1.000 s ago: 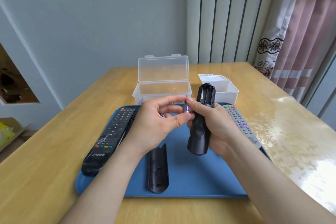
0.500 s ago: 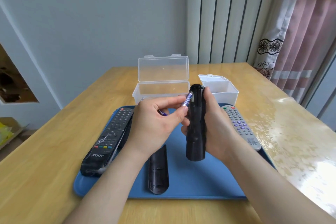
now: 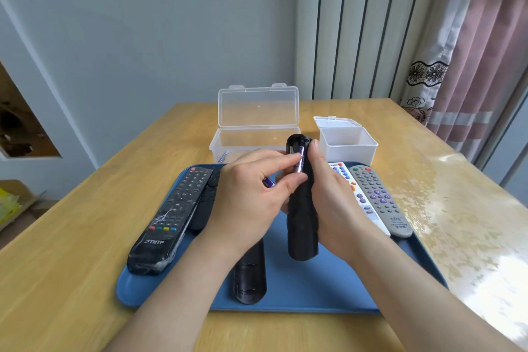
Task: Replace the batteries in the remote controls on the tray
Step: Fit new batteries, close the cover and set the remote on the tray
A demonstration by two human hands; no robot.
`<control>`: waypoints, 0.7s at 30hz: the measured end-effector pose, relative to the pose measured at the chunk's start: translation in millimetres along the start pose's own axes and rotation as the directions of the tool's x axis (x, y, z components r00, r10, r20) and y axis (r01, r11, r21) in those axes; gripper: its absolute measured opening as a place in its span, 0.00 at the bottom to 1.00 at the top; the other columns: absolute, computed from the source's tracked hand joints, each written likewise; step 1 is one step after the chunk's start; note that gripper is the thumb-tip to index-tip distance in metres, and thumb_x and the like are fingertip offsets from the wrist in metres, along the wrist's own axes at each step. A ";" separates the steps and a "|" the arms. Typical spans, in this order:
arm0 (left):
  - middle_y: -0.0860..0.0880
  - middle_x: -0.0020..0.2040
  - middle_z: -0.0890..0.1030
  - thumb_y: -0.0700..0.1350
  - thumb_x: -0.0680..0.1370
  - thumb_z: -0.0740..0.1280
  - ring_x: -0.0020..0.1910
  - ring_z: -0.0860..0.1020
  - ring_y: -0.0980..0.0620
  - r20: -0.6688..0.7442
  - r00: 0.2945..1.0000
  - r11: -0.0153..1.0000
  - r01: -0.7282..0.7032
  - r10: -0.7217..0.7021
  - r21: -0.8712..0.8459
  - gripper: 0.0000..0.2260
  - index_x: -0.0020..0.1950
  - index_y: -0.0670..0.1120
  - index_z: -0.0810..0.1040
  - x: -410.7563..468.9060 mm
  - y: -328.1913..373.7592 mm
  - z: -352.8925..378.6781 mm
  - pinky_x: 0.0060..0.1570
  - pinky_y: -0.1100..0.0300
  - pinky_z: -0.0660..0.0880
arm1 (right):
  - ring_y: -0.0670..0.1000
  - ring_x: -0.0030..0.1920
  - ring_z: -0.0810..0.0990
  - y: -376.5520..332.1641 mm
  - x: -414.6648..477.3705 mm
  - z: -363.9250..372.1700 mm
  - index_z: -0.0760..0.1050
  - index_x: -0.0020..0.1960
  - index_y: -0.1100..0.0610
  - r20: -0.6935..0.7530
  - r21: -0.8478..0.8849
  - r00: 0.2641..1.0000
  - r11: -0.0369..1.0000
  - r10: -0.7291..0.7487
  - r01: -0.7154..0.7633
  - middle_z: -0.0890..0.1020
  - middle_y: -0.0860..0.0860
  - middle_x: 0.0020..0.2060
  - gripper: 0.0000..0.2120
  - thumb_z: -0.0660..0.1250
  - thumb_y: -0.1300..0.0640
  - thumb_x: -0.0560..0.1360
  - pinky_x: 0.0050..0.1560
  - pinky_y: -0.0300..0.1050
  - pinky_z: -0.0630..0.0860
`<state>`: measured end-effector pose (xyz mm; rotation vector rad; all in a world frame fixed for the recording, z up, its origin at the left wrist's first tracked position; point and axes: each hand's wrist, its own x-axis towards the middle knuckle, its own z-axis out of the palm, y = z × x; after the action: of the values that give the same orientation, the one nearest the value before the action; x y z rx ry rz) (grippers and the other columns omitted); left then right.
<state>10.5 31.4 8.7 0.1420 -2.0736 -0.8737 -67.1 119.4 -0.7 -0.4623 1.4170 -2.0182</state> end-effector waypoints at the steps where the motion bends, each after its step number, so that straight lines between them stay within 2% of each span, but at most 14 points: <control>1: 0.54 0.45 0.83 0.40 0.70 0.76 0.36 0.77 0.59 -0.010 1.000 1.000 0.013 -0.013 -0.017 0.12 0.52 0.46 0.85 0.4 -0.2 -0.9 0.35 0.73 0.67 | 0.57 0.41 0.78 0.7 -1.4 2.0 0.81 0.37 0.53 0.014 -0.010 1.000 1.000 -0.010 0.010 0.78 0.56 0.34 0.26 0.56 0.37 0.80 0.50 0.55 0.76; 4: 0.51 0.44 0.82 0.38 0.69 0.76 0.36 0.78 0.54 -0.045 0.996 0.993 0.076 -0.081 -0.090 0.11 0.50 0.47 0.85 2.6 5.5 -4.2 0.34 0.73 0.68 | 0.56 0.37 0.74 0.8 -7.1 9.4 0.81 0.31 0.49 0.072 -0.053 0.996 0.997 -0.048 0.052 0.76 0.56 0.32 0.28 0.53 0.38 0.81 0.44 0.54 0.70; 7: 0.45 0.43 0.78 0.33 0.67 0.76 0.26 0.75 0.59 -0.035 0.977 0.952 0.195 -0.209 -0.237 0.11 0.44 0.47 0.83 7.1 11.5 -6.6 0.26 0.73 0.69 | 0.54 0.30 0.72 -0.6 -10.3 13.3 0.78 0.29 0.51 0.106 -0.071 0.992 0.995 -0.067 0.075 0.74 0.55 0.26 0.30 0.52 0.38 0.81 0.38 0.49 0.68; 8: 0.43 0.42 0.77 0.32 0.67 0.76 0.22 0.74 0.58 -0.025 0.966 0.926 0.237 -0.256 -0.294 0.11 0.42 0.46 0.83 8.0 10.7 -7.8 0.24 0.72 0.69 | 0.54 0.30 0.72 -0.1 -10.8 13.8 0.77 0.31 0.54 0.117 -0.090 0.990 0.992 -0.073 0.084 0.74 0.56 0.27 0.30 0.52 0.38 0.81 0.36 0.48 0.68; 10: 0.43 0.36 0.76 0.32 0.68 0.75 0.18 0.72 0.51 0.003 0.944 0.862 0.303 -0.331 -0.406 0.08 0.41 0.43 0.81 9.5 5.6 -10.2 0.19 0.62 0.71 | 0.54 0.31 0.72 2.0 -12.7 15.4 0.77 0.35 0.59 0.153 -0.184 0.983 0.974 -0.106 0.134 0.75 0.57 0.29 0.31 0.50 0.38 0.82 0.37 0.49 0.68; 12: 0.48 0.33 0.72 0.31 0.70 0.74 0.16 0.70 0.45 0.012 0.932 0.830 0.328 -0.362 -0.452 0.10 0.45 0.42 0.77 9.6 2.3 -12.6 0.17 0.58 0.71 | 0.53 0.32 0.72 3.3 -14.8 17.4 0.79 0.35 0.56 0.196 -0.206 0.974 0.966 -0.115 0.155 0.75 0.56 0.30 0.31 0.49 0.39 0.82 0.38 0.48 0.68; 14: 0.49 0.36 0.67 0.31 0.71 0.73 0.16 0.69 0.46 0.023 0.930 0.826 0.336 -0.366 -0.453 0.15 0.52 0.43 0.74 9.5 3.3 -14.7 0.16 0.57 0.71 | 0.52 0.31 0.72 2.2 -17.1 17.2 0.80 0.33 0.52 0.225 -0.222 0.968 0.962 -0.111 0.161 0.75 0.55 0.30 0.31 0.48 0.41 0.83 0.36 0.46 0.69; 15: 0.49 0.36 0.66 0.31 0.71 0.73 0.16 0.69 0.46 0.039 0.930 0.824 0.342 -0.365 -0.452 0.17 0.54 0.45 0.75 10.0 4.3 -15.7 0.17 0.56 0.71 | 0.52 0.31 0.72 1.3 -17.4 16.0 0.80 0.34 0.54 0.237 -0.257 0.965 0.950 -0.116 0.177 0.75 0.55 0.30 0.31 0.48 0.41 0.83 0.36 0.45 0.69; 18: 0.50 0.32 0.65 0.32 0.71 0.73 0.15 0.69 0.47 0.114 0.909 0.785 0.406 -0.402 -0.468 0.13 0.53 0.44 0.80 10.8 1.8 -18.4 0.20 0.60 0.71 | 0.52 0.30 0.73 0.2 -18.1 13.2 0.76 0.41 0.67 0.288 -0.361 0.952 0.910 -0.100 0.205 0.77 0.57 0.31 0.34 0.47 0.41 0.83 0.37 0.45 0.70; 20: 0.48 0.34 0.64 0.32 0.72 0.72 0.19 0.68 0.49 0.142 0.877 0.744 0.466 -0.458 -0.479 0.11 0.51 0.43 0.82 11.8 -4.3 -18.5 0.24 0.65 0.69 | 0.52 0.29 0.75 -1.9 -17.7 12.6 0.75 0.50 0.65 0.303 -0.379 0.947 0.898 -0.108 0.223 0.79 0.57 0.35 0.26 0.50 0.45 0.84 0.35 0.44 0.71; 21: 0.45 0.35 0.64 0.32 0.73 0.71 0.24 0.68 0.49 0.160 0.860 0.723 0.497 -0.485 -0.480 0.11 0.51 0.44 0.82 11.7 -7.4 -17.7 0.27 0.64 0.69 | 0.53 0.28 0.77 -3.4 -17.0 11.8 0.73 0.54 0.62 0.304 -0.378 0.946 0.897 -0.116 0.231 0.80 0.57 0.37 0.20 0.52 0.47 0.84 0.34 0.43 0.73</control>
<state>15.0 11.8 18.7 0.4123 -1.7673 -1.7333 -48.3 123.1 7.9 -1.0453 1.6673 -1.6957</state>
